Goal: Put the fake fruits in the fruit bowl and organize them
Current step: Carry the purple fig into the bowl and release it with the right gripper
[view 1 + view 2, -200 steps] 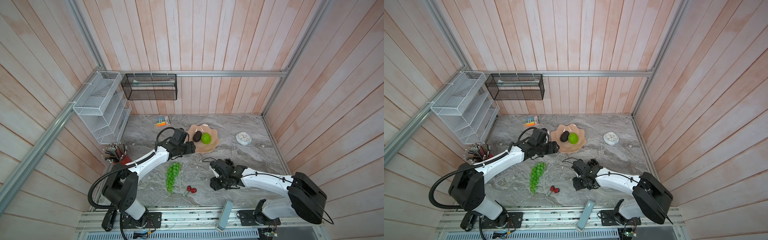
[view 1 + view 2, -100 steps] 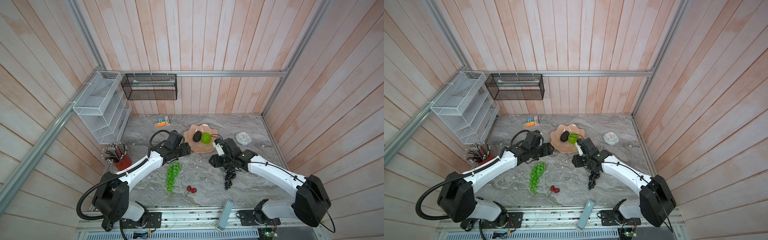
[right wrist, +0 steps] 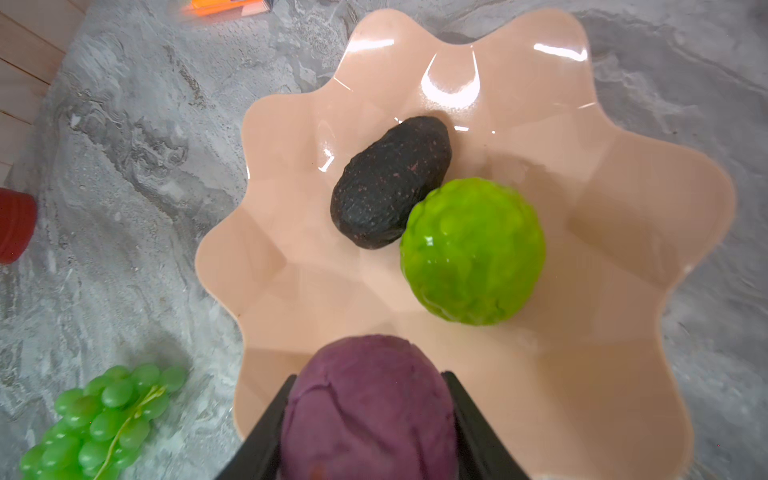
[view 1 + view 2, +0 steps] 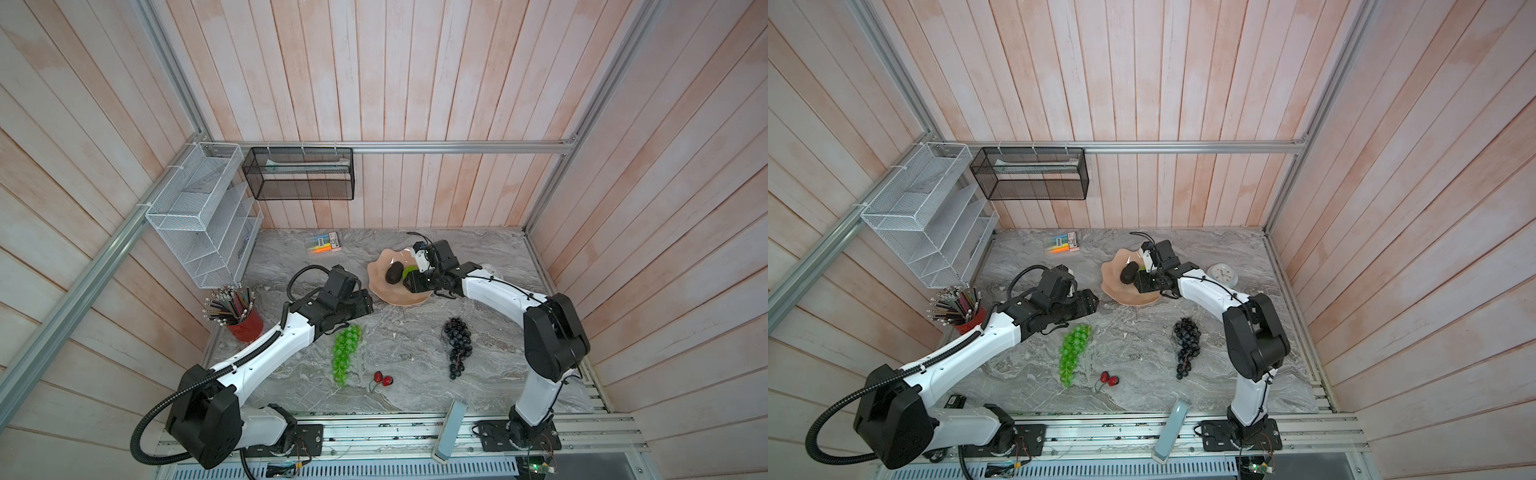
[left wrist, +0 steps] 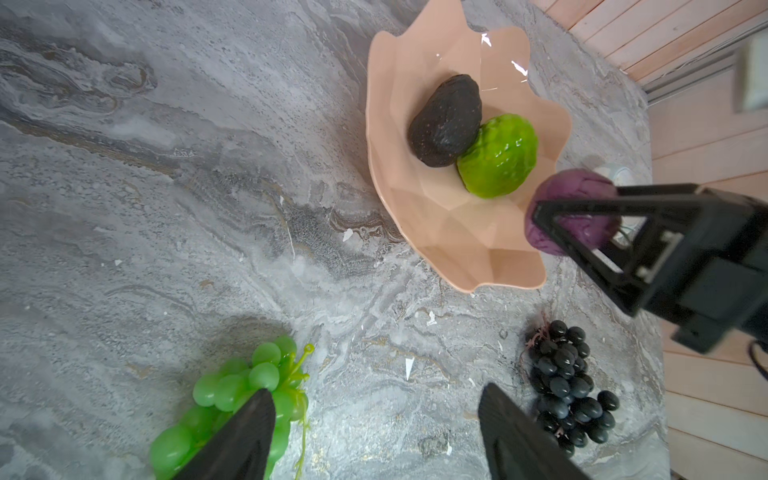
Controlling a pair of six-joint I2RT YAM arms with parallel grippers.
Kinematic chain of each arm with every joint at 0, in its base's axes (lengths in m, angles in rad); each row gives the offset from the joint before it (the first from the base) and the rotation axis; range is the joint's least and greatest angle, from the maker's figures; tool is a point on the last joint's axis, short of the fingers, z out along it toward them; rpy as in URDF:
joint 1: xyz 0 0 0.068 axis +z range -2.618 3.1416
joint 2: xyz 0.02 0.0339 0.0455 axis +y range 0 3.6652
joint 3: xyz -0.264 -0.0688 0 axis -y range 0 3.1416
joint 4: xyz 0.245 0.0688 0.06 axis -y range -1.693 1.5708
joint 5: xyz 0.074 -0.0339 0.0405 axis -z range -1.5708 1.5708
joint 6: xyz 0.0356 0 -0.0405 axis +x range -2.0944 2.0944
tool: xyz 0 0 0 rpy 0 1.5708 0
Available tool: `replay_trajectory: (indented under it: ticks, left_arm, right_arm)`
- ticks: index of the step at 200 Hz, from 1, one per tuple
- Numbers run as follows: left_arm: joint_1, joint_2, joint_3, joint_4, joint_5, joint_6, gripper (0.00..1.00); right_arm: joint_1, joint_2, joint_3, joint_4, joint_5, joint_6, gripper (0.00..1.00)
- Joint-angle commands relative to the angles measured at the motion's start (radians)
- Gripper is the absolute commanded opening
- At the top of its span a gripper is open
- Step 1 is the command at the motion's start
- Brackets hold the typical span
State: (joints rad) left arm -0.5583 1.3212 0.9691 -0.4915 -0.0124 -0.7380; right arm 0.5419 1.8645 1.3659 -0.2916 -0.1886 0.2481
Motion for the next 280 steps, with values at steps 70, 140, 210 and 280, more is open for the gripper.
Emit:
replay_trajectory:
  ticks: [70,140,210,280]
  left_arm:
    - [0.026,-0.049,-0.033,-0.046,-0.038,-0.015,0.8]
    - [0.103,-0.125,-0.047,-0.108,0.02,0.014,0.78]
    - [0.195,-0.15,-0.092,-0.113,0.14,0.017,0.77]
    - [0.216,-0.042,-0.078,-0.117,0.255,0.12,0.75]
  right_arm:
    - [0.041,0.127,0.061,0.02,-0.03,-0.029,0.43]
    - [0.05,0.175,0.082,0.04,0.046,-0.044,0.52]
    - [0.061,0.2,0.092,0.031,0.05,-0.058,0.67]
    - [0.086,0.107,0.115,-0.038,0.144,-0.104,0.77]
